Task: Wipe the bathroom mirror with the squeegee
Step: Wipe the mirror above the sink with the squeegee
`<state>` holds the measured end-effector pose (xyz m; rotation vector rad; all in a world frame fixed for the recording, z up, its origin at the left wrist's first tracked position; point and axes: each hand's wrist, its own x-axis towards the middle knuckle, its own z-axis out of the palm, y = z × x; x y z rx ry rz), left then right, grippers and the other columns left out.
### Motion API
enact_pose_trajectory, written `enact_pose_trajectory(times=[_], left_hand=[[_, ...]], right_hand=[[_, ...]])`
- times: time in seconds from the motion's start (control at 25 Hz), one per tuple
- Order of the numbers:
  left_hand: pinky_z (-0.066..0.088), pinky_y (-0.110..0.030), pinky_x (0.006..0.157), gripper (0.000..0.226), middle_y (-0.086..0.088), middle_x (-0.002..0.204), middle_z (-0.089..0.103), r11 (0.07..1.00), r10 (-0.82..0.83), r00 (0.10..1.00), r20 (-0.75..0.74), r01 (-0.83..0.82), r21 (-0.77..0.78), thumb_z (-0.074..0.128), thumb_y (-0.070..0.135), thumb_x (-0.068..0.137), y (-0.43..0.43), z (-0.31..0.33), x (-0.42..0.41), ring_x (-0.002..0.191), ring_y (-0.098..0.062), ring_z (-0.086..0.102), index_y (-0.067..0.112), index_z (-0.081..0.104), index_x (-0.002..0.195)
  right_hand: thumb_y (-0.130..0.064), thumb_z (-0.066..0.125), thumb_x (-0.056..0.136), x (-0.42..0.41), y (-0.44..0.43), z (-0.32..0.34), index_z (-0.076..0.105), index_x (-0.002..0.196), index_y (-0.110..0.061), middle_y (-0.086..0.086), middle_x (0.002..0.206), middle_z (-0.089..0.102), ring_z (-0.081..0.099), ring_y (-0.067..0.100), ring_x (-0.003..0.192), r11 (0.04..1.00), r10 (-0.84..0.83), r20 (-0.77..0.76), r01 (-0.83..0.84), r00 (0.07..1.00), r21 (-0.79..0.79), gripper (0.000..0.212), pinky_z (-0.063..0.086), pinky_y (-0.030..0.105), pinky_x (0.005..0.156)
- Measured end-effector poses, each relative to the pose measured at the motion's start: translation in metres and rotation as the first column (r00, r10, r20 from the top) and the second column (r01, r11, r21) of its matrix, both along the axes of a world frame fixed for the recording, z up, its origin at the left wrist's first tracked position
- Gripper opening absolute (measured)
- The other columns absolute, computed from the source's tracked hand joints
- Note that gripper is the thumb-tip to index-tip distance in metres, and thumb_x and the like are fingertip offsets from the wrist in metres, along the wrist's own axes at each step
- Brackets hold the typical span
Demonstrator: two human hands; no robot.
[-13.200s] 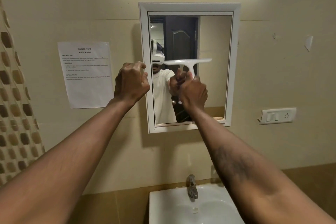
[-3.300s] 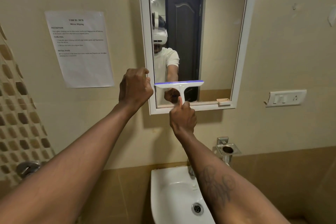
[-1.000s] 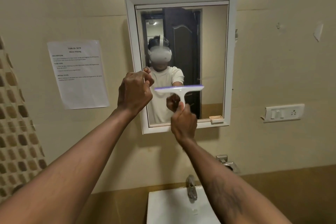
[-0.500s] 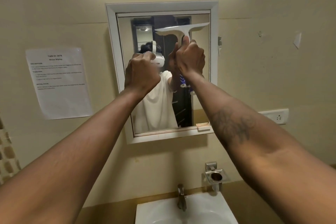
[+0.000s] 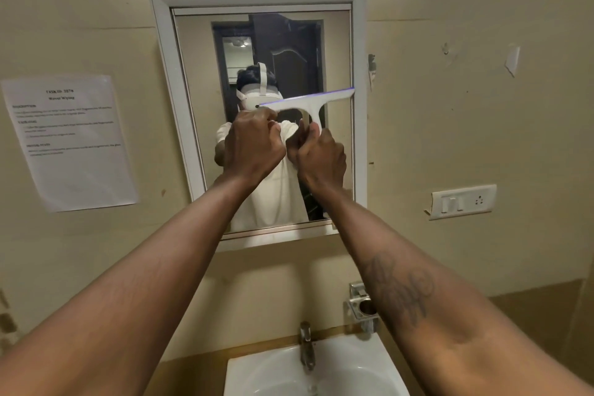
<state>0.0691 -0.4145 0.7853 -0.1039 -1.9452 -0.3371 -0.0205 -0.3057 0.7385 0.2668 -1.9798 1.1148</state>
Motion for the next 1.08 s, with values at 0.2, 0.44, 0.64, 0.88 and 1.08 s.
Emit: enact_pose_trajectory(times=[0.2,0.44,0.64,0.88,1.08], left_hand=[[0.059,-0.037,0.080,0.020,-0.008,0.103,0.072,1.000,-0.009,0.998,0.065,0.009,0.012,0.065,0.019,0.091,0.009,-0.032,0.003,0.096,-0.023,0.067,0.011,0.071,0.108],[0.059,-0.042,0.078,0.015,-0.006,0.103,0.072,1.000,0.009,0.992,0.122,-0.007,-0.022,0.065,0.020,0.091,0.012,-0.050,0.016,0.096,-0.021,0.066,0.013,0.069,0.105],[0.055,-0.035,0.075,0.014,-0.007,0.093,0.072,0.996,0.083,0.996,0.030,-0.083,-0.020,0.062,0.019,0.091,0.010,-0.033,0.022,0.089,-0.026,0.065,0.013,0.069,0.102],[0.050,-0.031,0.076,0.018,-0.006,0.098,0.073,0.997,0.079,0.997,0.010,-0.079,-0.017,0.061,0.020,0.092,0.004,-0.025,0.017,0.095,-0.025,0.065,0.015,0.069,0.107],[0.050,-0.032,0.074,0.014,-0.008,0.095,0.072,0.997,0.061,0.998,-0.003,-0.061,-0.052,0.065,0.017,0.091,-0.001,-0.026,0.009,0.090,-0.027,0.066,0.014,0.068,0.104]], right_hand=[[-0.047,0.026,0.106,0.022,0.007,-0.077,0.065,0.119,-0.011,0.014,0.090,0.073,0.068,0.041,0.080,0.996,0.068,0.023,-0.066,0.997,-0.062,0.055,0.047,0.038,0.063],[-0.047,0.028,0.104,0.041,0.017,-0.106,0.063,0.115,-0.011,0.019,0.091,0.072,0.068,0.045,0.085,0.996,0.079,0.130,-0.072,0.988,-0.052,0.052,0.045,0.041,0.066],[-0.052,0.030,0.110,0.035,0.021,-0.019,0.065,0.108,-0.017,-0.015,0.067,0.047,0.053,0.008,0.057,0.999,0.049,-0.017,-0.049,0.999,-0.001,0.049,0.031,0.024,0.048],[-0.038,0.032,0.114,0.011,0.016,0.076,0.065,0.102,-0.018,-0.011,0.072,0.054,0.053,0.001,0.059,0.998,0.058,-0.073,-0.060,0.996,-0.020,0.040,0.031,0.016,0.049],[-0.040,0.034,0.113,0.006,0.010,0.072,0.066,0.108,-0.016,-0.008,0.080,0.059,0.051,0.002,0.058,0.999,0.037,-0.100,-0.037,0.994,-0.004,0.040,0.028,0.014,0.048]])
